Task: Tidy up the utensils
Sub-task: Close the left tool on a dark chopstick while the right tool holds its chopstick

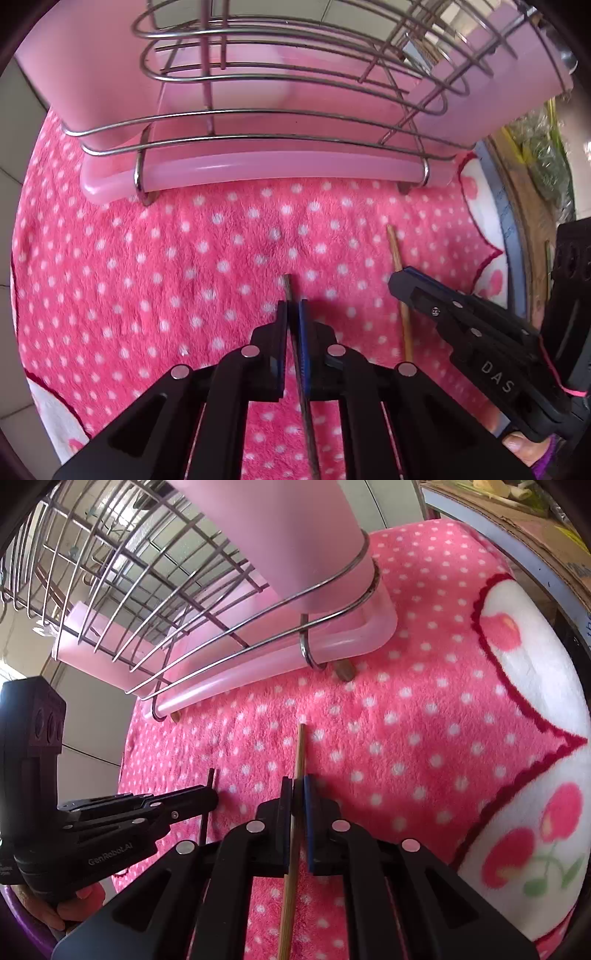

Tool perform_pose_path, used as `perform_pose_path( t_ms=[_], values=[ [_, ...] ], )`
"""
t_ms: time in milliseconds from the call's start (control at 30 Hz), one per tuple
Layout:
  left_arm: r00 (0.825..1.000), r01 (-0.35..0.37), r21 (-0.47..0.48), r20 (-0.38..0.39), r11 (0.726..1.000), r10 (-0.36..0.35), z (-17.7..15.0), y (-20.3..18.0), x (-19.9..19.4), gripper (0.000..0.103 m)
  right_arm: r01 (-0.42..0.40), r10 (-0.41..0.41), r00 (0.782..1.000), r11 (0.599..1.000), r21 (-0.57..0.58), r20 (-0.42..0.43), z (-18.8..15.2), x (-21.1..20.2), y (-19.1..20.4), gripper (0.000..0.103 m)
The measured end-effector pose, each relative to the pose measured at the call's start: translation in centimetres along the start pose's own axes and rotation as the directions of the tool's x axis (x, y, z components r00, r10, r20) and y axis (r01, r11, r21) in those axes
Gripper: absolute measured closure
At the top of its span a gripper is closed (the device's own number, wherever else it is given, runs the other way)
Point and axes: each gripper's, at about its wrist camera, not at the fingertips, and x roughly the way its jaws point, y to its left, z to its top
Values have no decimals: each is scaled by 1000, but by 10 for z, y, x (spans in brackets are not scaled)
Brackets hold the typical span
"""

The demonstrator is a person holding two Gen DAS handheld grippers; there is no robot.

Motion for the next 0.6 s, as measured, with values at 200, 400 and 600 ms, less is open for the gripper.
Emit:
perform_pose_path(
  t_ms=[200,400,600],
  values=[
    [995,57,8,82,998,-57,-11,4,-29,98,-35,35,999,999,11,40,-2,-19,-3,96],
    [971,115,31,209,993,-119,-25,6,-68,99,-75,79,986,997,-29,148,-3,-55,9,96],
    [958,99,72,262,992,-114,-37,11,-92,99,-18,22,998,997,-71,57,6,-50,18,96]
  ],
)
